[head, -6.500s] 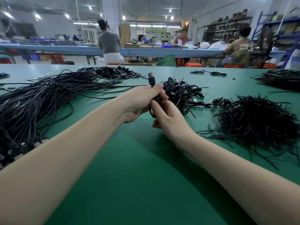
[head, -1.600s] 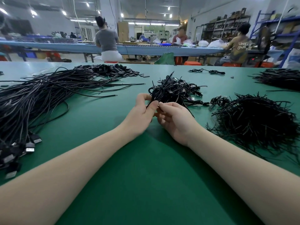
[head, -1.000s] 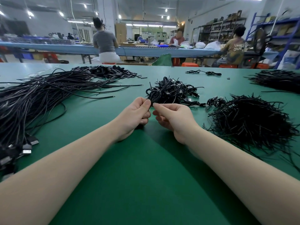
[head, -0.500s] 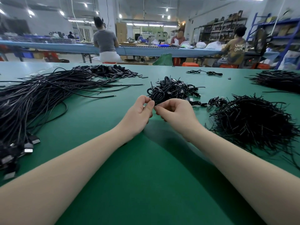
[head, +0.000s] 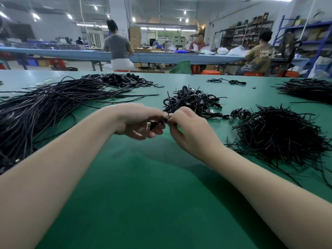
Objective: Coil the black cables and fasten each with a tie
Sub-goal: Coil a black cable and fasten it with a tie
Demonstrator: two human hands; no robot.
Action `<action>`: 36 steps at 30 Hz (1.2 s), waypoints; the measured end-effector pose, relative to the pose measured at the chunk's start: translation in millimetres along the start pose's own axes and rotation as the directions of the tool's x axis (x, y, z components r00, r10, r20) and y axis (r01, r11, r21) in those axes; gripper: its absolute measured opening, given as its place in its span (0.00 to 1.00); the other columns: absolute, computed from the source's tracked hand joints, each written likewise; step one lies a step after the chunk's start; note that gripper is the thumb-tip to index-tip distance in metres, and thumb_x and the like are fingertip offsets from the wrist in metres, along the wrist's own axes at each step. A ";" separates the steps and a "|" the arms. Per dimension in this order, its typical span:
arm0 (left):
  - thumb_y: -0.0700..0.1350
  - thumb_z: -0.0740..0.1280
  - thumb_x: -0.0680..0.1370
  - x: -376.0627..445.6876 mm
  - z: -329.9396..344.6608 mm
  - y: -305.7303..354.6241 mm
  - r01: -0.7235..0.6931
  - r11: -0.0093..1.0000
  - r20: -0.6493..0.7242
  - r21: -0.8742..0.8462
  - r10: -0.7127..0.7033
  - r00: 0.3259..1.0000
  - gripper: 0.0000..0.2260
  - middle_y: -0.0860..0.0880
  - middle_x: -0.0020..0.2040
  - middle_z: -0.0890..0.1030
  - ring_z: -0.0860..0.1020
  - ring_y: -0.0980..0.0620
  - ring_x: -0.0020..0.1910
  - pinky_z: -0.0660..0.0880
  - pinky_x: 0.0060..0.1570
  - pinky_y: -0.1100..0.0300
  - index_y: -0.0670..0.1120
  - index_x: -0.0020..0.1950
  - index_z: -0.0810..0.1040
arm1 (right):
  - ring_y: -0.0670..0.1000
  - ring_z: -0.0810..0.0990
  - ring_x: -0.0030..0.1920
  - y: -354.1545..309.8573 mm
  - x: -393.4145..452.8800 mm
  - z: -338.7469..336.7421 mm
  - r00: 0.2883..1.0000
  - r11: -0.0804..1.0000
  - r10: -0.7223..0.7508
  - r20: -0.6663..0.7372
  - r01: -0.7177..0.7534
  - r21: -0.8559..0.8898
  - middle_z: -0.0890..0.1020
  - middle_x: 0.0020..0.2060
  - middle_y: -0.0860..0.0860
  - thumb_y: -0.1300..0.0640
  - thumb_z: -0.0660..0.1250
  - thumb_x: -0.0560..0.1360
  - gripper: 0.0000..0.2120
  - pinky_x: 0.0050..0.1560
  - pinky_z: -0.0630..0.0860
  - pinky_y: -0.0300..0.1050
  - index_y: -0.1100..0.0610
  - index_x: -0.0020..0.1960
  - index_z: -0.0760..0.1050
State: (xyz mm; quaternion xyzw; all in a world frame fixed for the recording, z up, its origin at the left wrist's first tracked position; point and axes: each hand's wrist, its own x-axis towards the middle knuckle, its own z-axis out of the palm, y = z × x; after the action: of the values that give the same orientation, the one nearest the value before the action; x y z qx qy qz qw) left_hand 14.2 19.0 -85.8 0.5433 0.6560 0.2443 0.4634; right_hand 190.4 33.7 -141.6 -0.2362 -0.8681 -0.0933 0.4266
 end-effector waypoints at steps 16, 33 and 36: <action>0.46 0.66 0.79 6.9 14.5 -4.7 -0.398 0.914 -0.190 0.078 0.406 0.894 0.04 0.50 0.31 0.76 0.73 0.53 0.29 0.74 0.28 0.65 0.47 0.50 0.74 | 0.42 0.78 0.34 2.5 1.4 8.6 0.803 0.692 0.578 0.149 -0.578 0.432 0.82 0.34 0.47 0.61 0.69 0.75 0.05 0.38 0.74 0.37 0.54 0.41 0.78; 0.32 0.63 0.76 8.0 8.8 -7.0 -0.622 0.740 -0.204 0.256 0.670 0.714 0.27 0.52 0.54 0.78 0.80 0.59 0.43 0.77 0.41 0.65 0.61 0.64 0.68 | 0.49 0.81 0.35 4.0 10.6 5.1 0.705 0.433 0.701 0.107 -0.541 0.721 0.81 0.33 0.48 0.62 0.66 0.76 0.07 0.45 0.81 0.49 0.55 0.40 0.74; 0.34 0.68 0.71 9.8 10.3 -11.5 -0.627 0.444 -0.137 0.640 0.869 0.475 0.29 0.53 0.59 0.75 0.77 0.58 0.50 0.73 0.45 0.65 0.59 0.66 0.69 | 0.46 0.78 0.30 3.8 10.8 7.5 0.607 0.067 0.733 0.307 -0.514 0.855 0.79 0.30 0.50 0.66 0.66 0.76 0.07 0.41 0.81 0.43 0.60 0.40 0.75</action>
State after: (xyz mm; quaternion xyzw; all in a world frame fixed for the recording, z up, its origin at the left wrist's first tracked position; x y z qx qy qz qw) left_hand 17.9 23.0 -103.3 0.8096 0.4589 0.3651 -0.0268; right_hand 181.2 43.3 -137.9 -0.3093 -0.5309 0.5521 0.5636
